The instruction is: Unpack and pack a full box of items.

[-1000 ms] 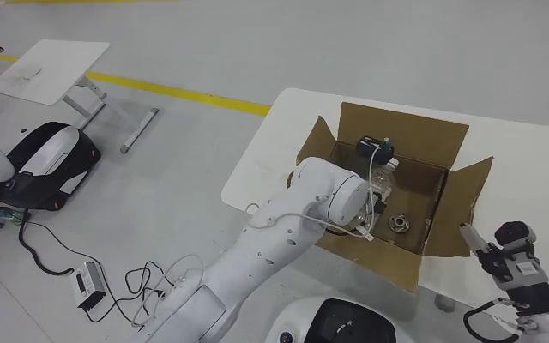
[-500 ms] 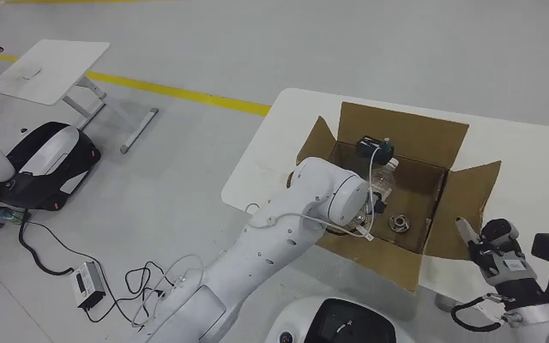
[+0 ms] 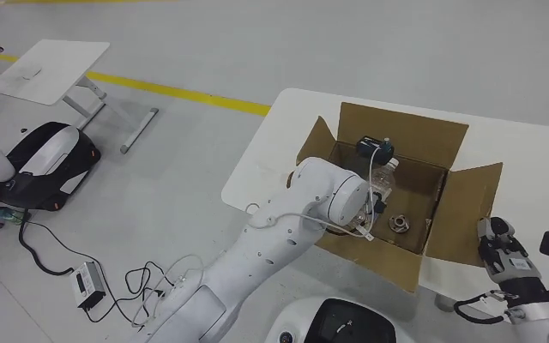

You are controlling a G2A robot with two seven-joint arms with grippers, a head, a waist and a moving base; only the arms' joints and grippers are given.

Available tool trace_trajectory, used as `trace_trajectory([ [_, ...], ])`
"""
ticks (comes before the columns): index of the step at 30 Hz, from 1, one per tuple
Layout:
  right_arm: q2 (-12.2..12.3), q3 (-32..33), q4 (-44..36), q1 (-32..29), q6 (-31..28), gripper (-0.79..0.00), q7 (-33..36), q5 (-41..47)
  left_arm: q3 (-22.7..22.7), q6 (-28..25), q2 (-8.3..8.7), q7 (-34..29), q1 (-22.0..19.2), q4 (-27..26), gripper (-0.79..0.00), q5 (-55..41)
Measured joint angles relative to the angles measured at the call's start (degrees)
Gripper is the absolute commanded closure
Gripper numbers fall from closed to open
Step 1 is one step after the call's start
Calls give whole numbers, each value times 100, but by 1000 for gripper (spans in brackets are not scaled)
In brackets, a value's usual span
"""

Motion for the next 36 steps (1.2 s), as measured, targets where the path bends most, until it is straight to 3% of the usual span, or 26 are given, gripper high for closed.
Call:
trace_trajectory([
  [13,7,91,-85,299,128,0,-94,33,-21,-37,4,77,48,-32,0,-19],
  [17,8,189,57,439,257,0,-89,184,-187,-197,41,259,171,-322,0,4],
  [30,5,478,301,552,542,0,-245,612,-1065,-487,267,-206,459,-1609,0,663],
  [36,6,587,372,538,603,0,-340,721,-1377,-725,442,-202,710,-1649,0,1393],
])
